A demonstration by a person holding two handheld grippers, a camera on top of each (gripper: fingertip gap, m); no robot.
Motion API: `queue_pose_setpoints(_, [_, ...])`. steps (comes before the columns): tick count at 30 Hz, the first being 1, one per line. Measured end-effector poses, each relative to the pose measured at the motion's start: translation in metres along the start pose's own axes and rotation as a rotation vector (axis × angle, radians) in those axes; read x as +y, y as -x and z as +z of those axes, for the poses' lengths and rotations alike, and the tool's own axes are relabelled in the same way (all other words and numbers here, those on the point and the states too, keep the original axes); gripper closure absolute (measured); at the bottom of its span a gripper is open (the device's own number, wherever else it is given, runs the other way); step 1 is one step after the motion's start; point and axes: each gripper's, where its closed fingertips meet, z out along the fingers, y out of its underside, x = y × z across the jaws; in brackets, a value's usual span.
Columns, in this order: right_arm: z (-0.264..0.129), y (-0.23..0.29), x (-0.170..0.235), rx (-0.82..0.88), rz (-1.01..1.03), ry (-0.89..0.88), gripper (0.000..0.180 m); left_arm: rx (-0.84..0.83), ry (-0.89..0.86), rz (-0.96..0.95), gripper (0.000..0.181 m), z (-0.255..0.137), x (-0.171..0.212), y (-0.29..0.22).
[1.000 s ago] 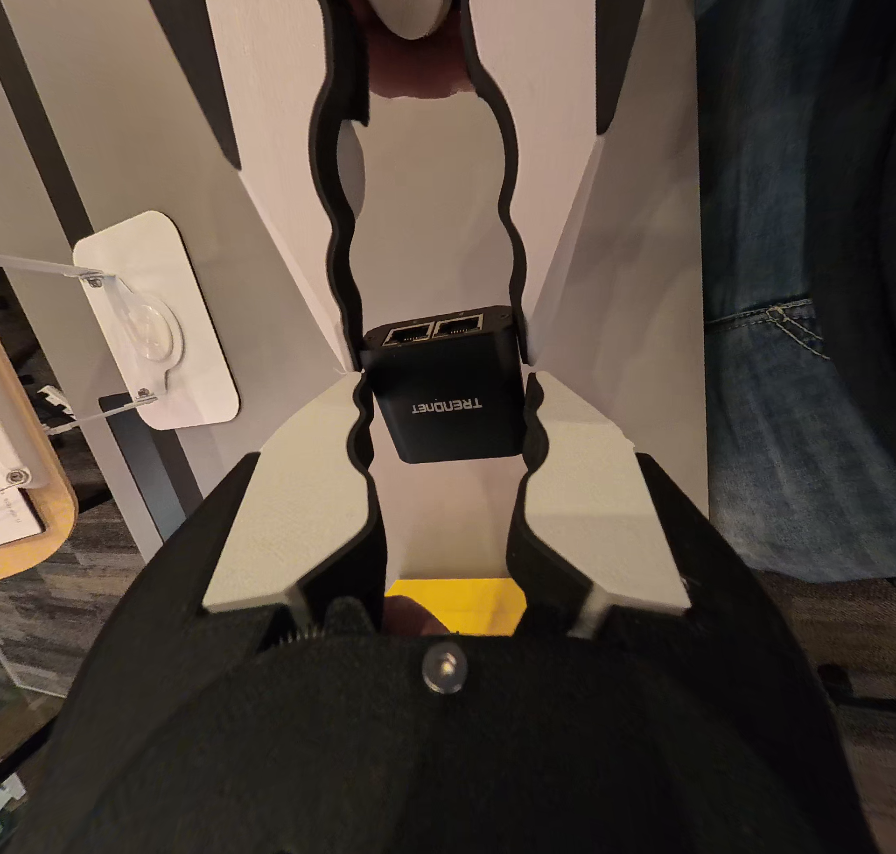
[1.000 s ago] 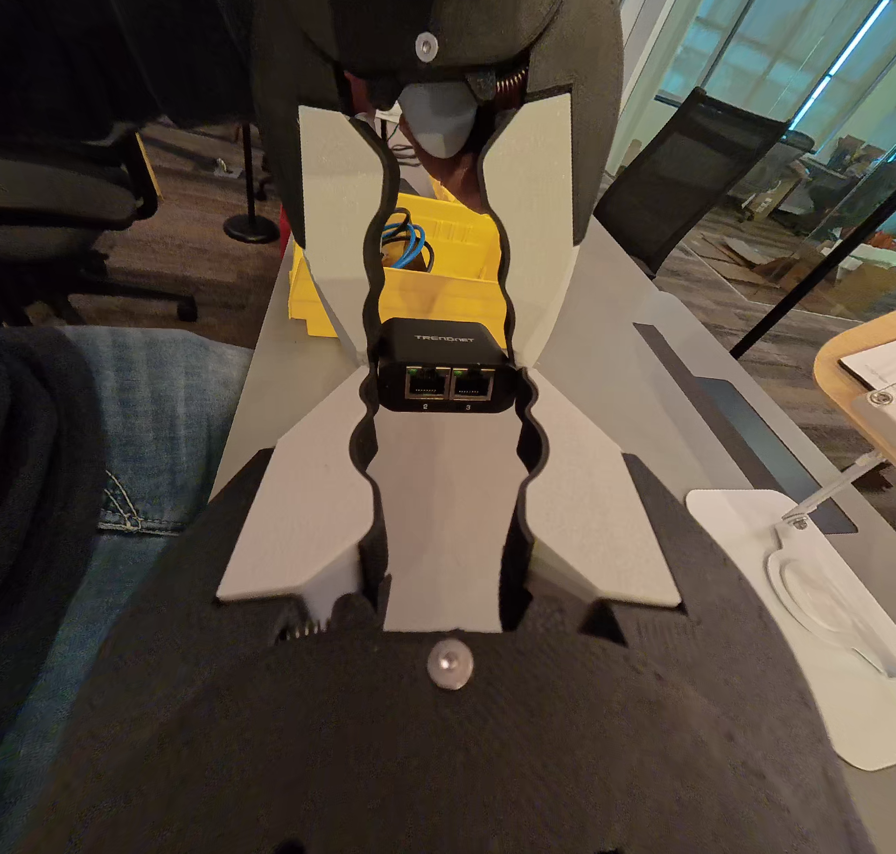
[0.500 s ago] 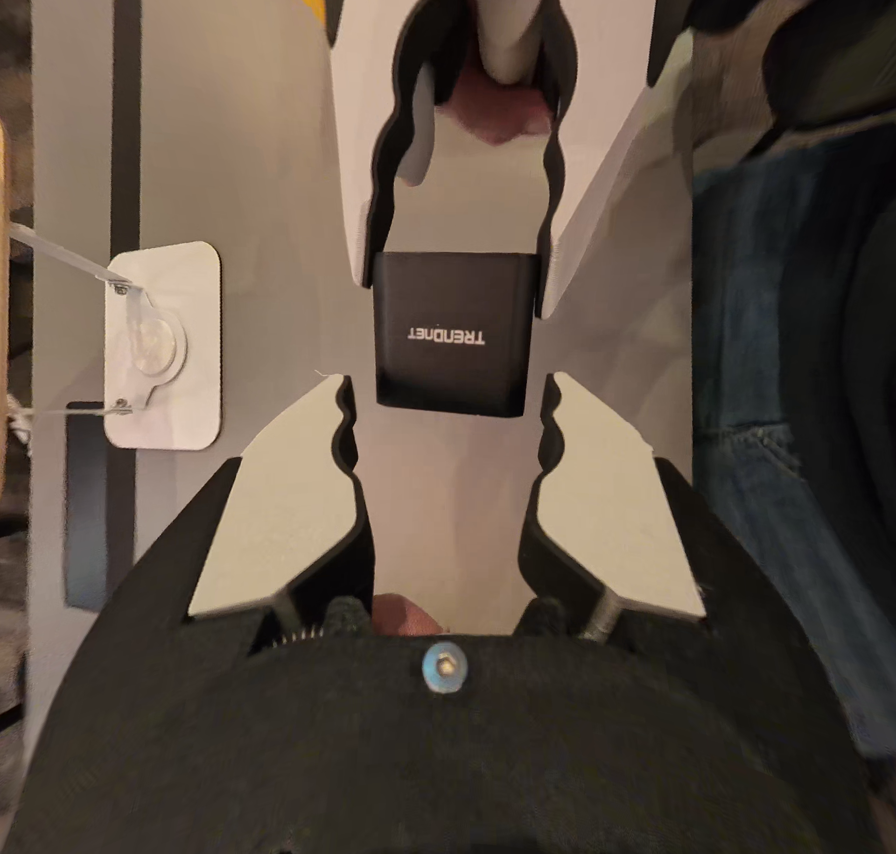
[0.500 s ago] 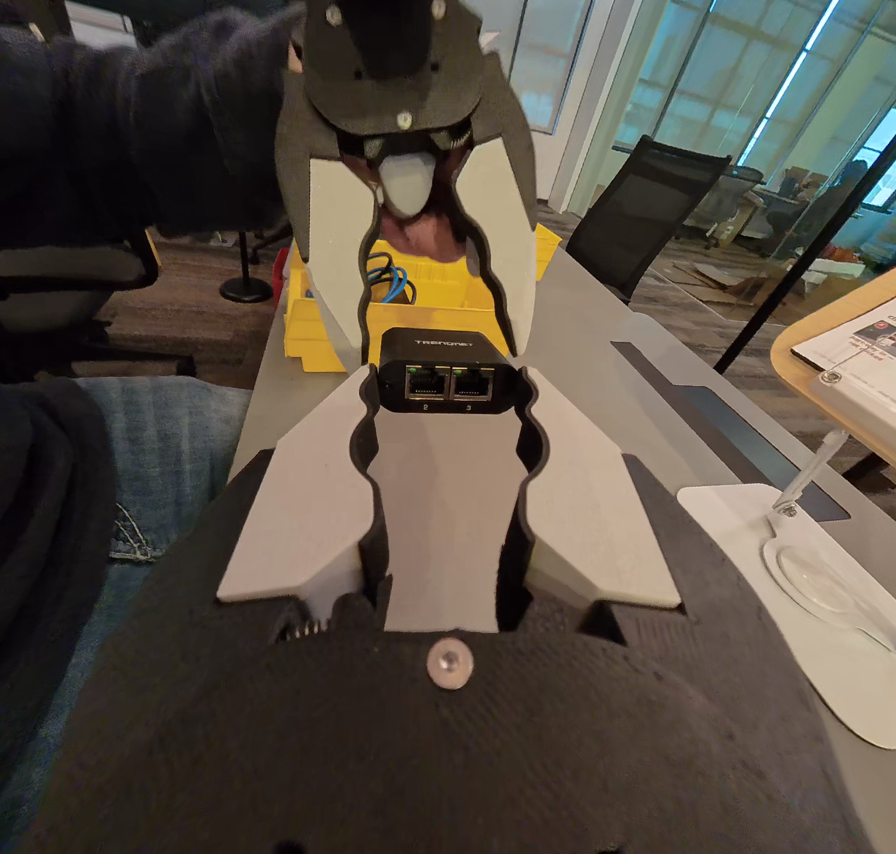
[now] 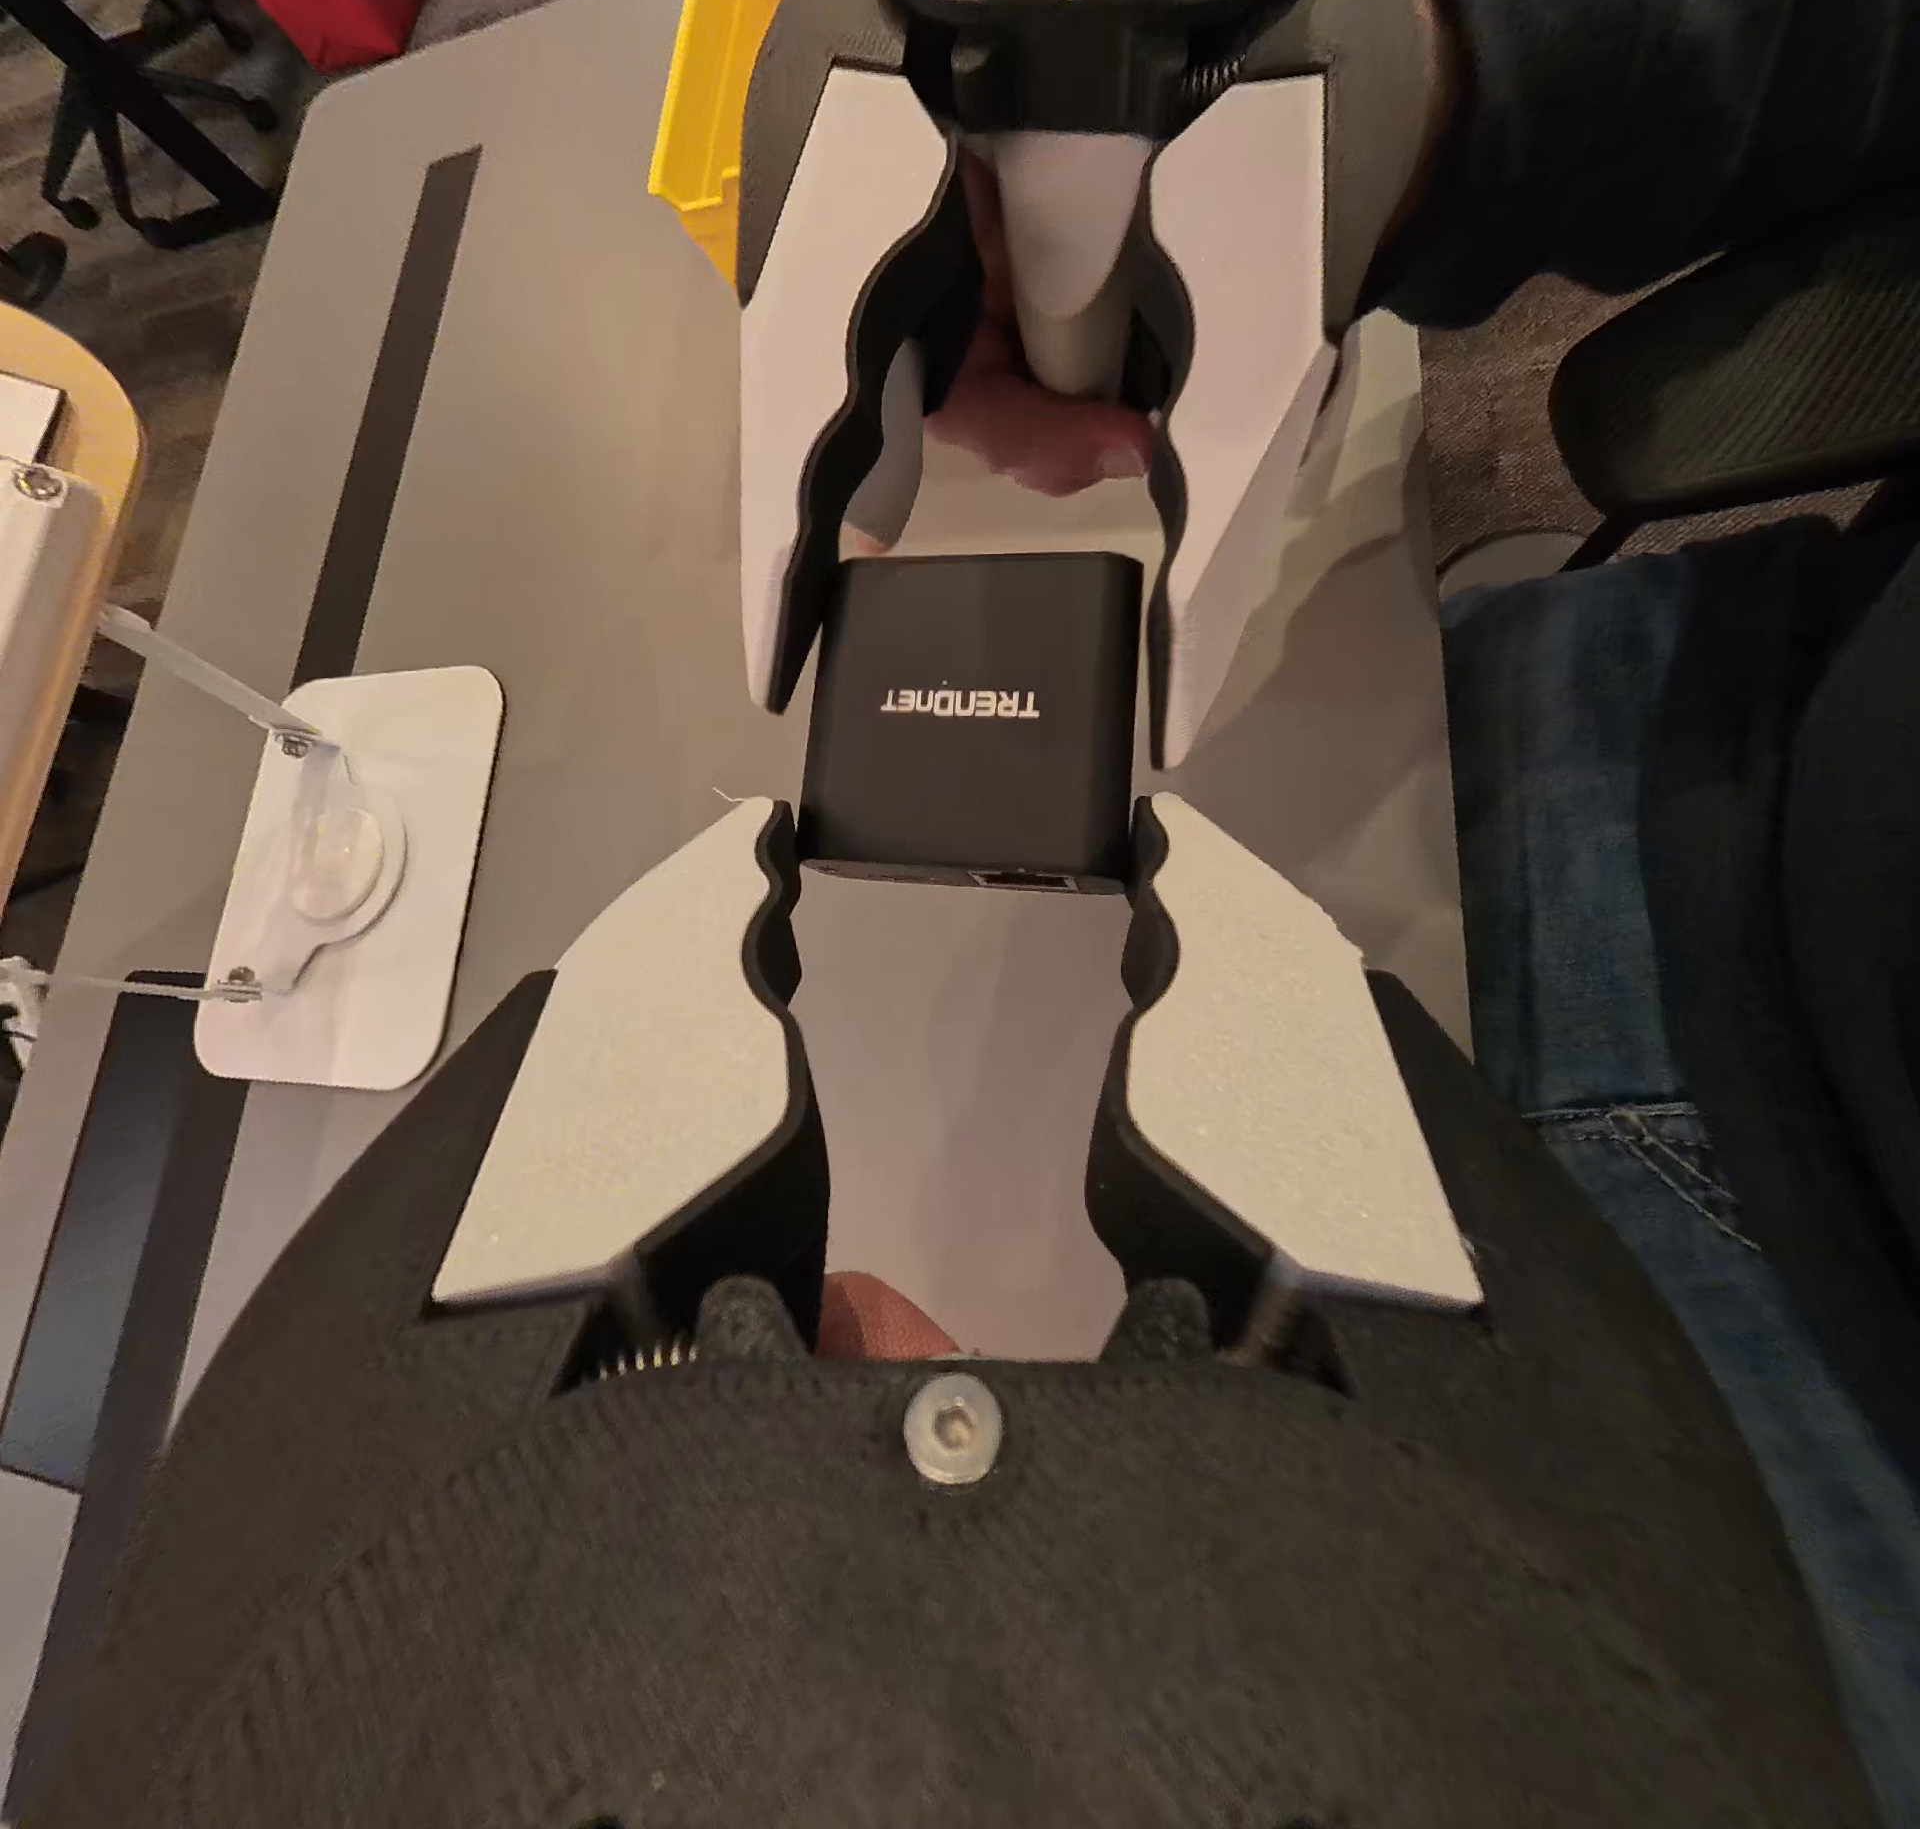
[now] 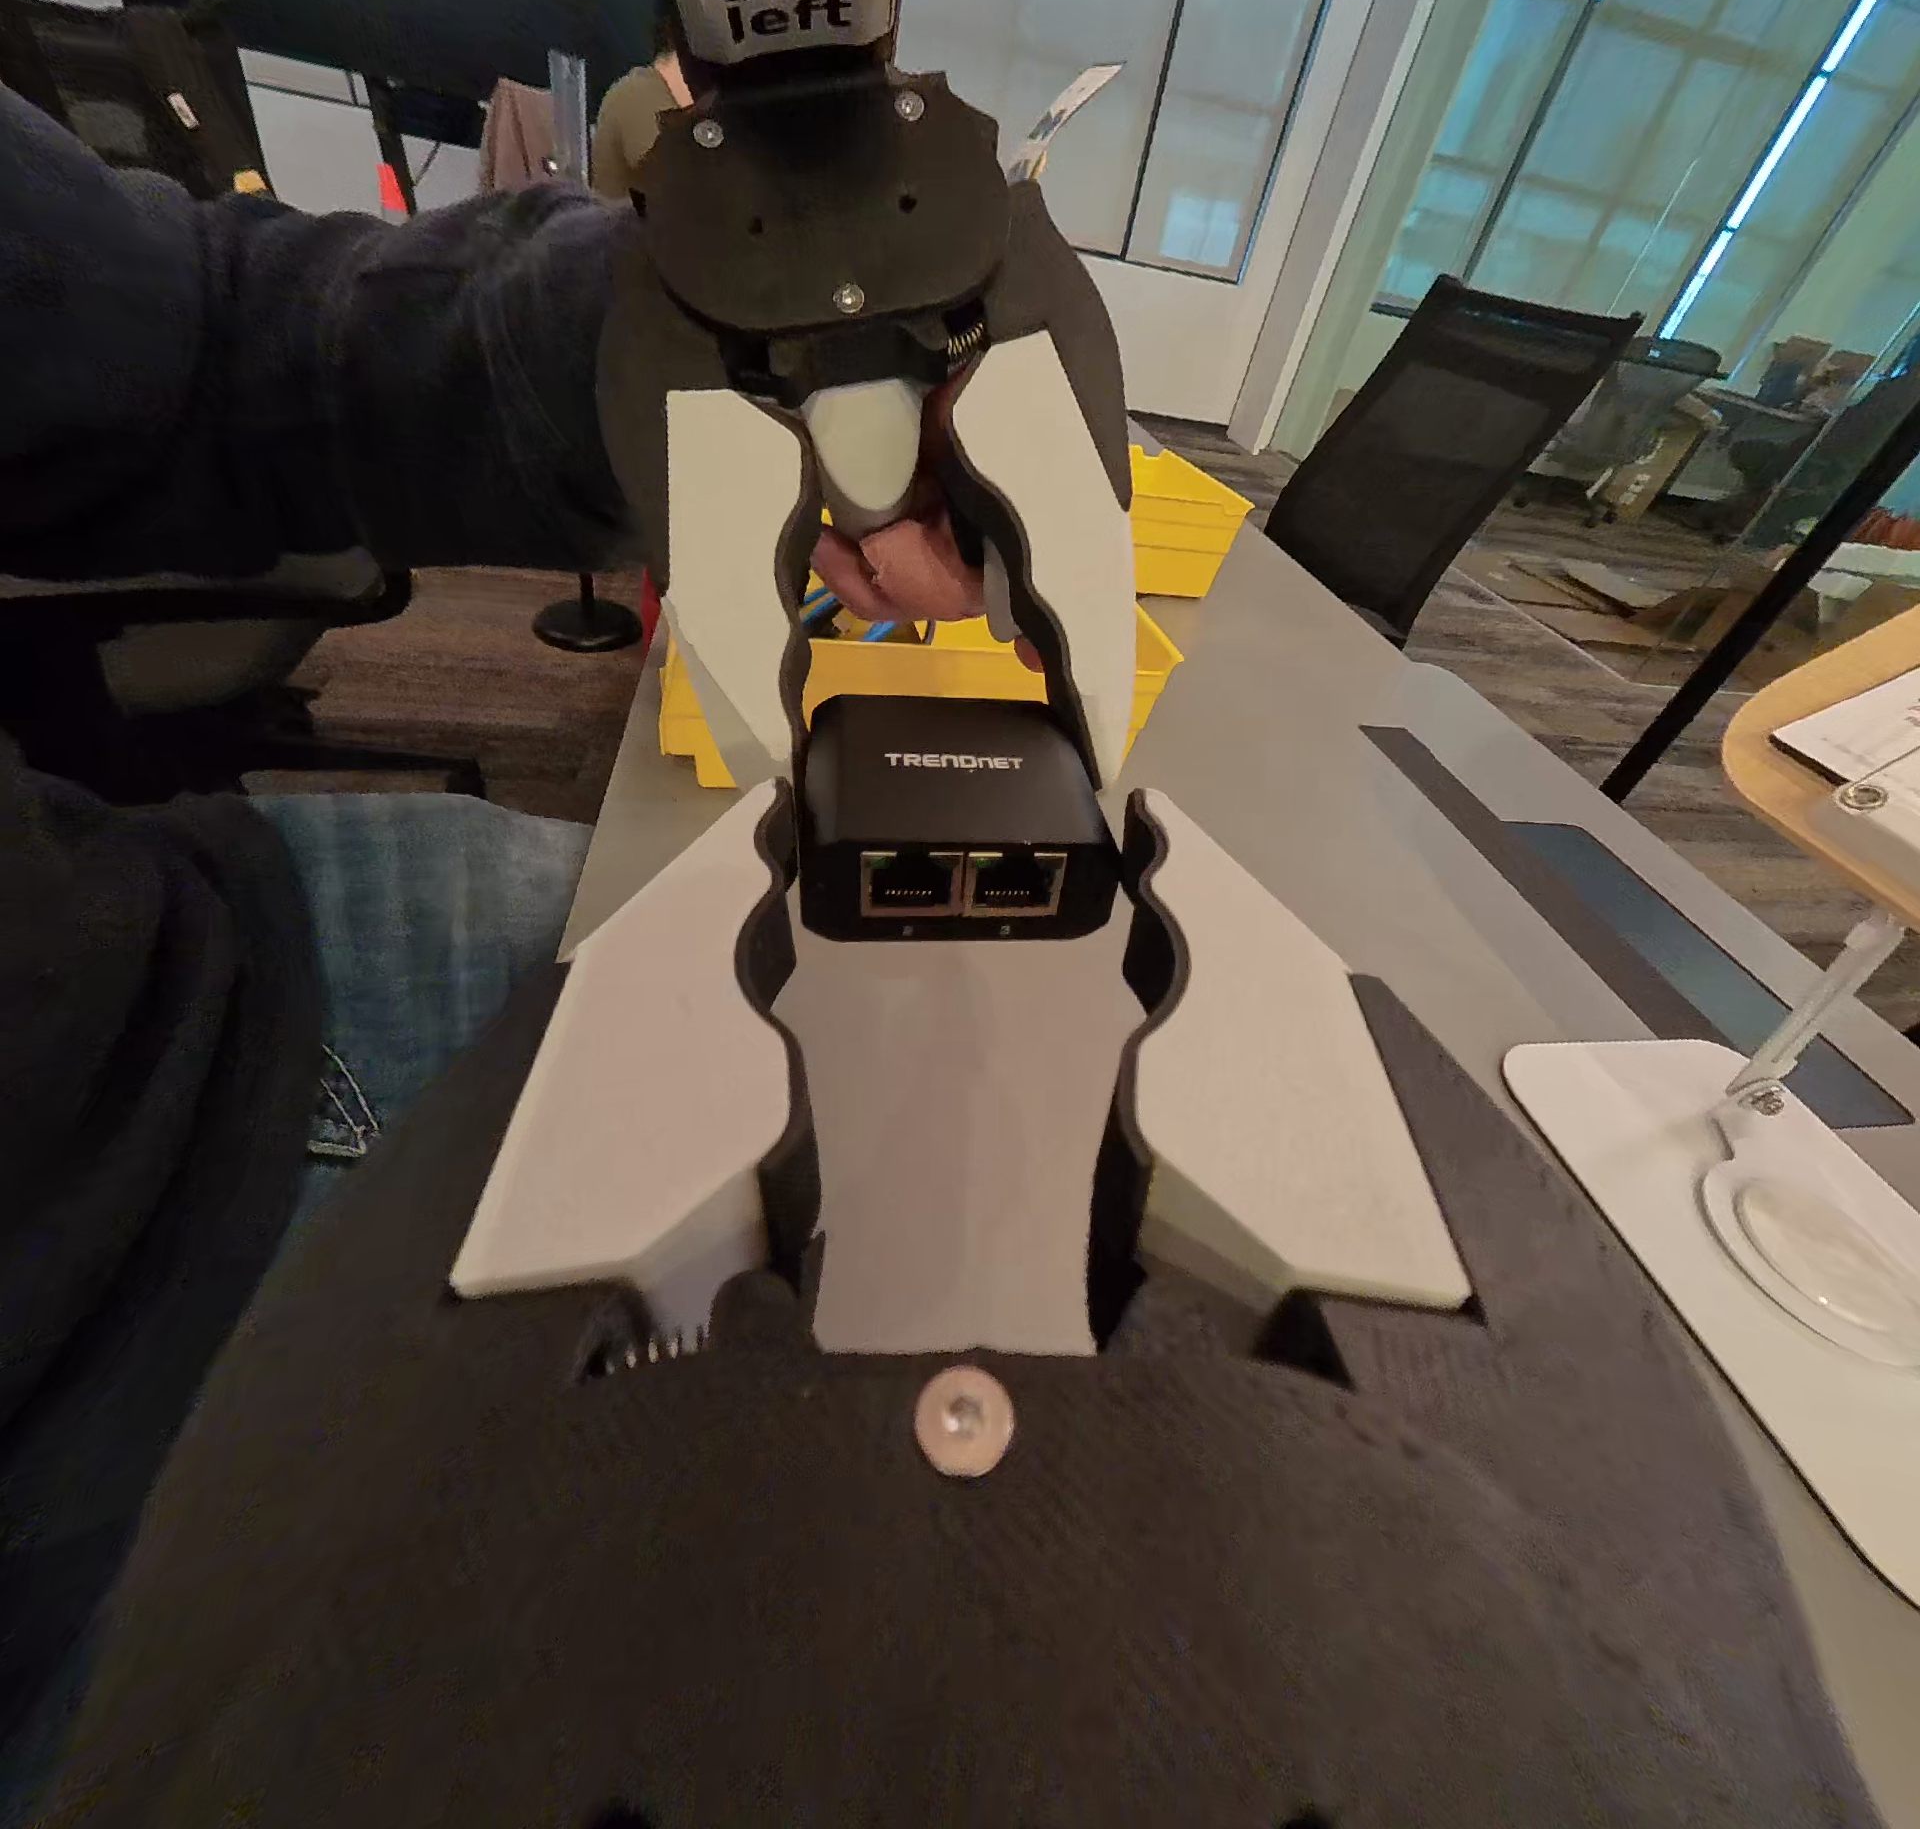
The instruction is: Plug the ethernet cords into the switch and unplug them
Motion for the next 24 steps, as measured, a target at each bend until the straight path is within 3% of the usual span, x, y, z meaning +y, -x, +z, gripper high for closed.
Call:
queue_pose_setpoints(6, [-0.003,0.002,-0.004,-0.067,0.088,-0.075,0.118,-0.012,-0.056,0.003,0.120,0.000,-0.013,-0.001])
queue_pose_setpoints(18, [-0.012,0.000,-0.011,-0.049,0.052,-0.133,0.121,0.002,-0.100,-0.043,0.120,0.000,-0.020,0.000])
queue_pose_setpoints(24, [-0.023,-0.005,-0.016,-0.082,0.156,-0.220,0.121,-0.090,-0.130,-0.027,0.115,-0.011,-0.018,0.005])
